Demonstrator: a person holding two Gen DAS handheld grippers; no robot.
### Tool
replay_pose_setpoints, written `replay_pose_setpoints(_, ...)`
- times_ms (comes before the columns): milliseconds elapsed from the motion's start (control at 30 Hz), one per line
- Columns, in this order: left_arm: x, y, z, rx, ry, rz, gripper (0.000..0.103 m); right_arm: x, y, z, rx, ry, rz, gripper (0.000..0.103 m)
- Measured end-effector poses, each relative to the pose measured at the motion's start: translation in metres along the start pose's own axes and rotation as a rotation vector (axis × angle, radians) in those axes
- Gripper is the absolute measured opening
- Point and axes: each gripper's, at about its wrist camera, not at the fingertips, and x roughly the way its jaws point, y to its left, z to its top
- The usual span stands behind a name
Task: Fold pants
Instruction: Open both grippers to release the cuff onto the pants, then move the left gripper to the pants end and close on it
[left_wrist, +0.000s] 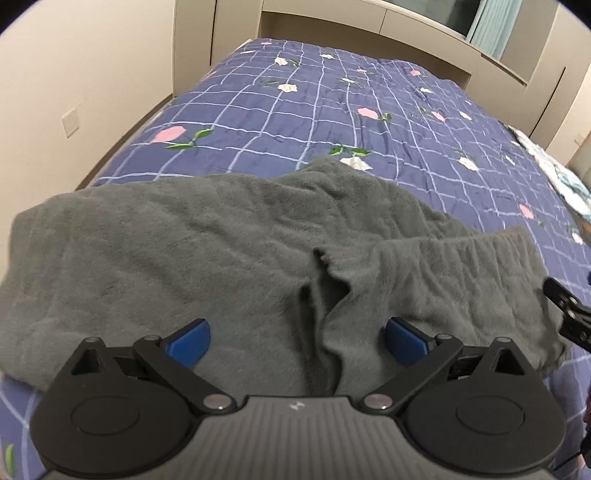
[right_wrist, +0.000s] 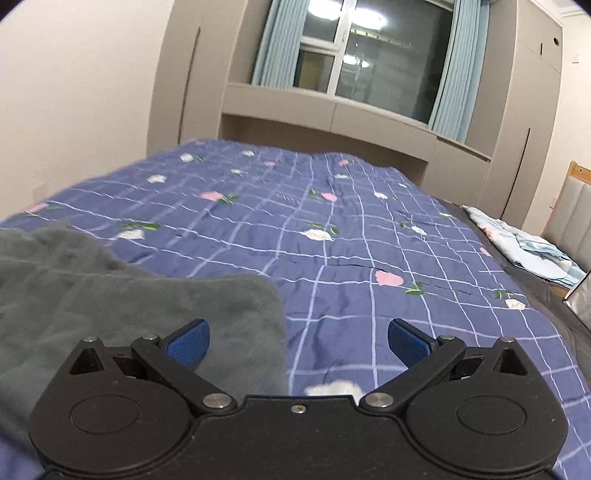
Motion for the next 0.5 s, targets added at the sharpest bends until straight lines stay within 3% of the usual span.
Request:
replay_pose_setpoints(200,-0.006,0.008,-0.012,-0.003,0.004,0.034,0.102,-0.017,0.008,-0.027,-0.054,0.048,-0.038,0.102)
replay_pose_setpoints(333,-0.015,0.008,-0.013,-0.027,0.014,0.037,0.102,-0.025,0.009,-0.027,0.000,0.050,-0.052,0.102)
replay_pose_setpoints(500,-0.045,0.026,-0.007,-0.122,-0.013,0.009,0.102,-0.046,0.035,-0.015,-0.009,-0.029,0.041,0.102)
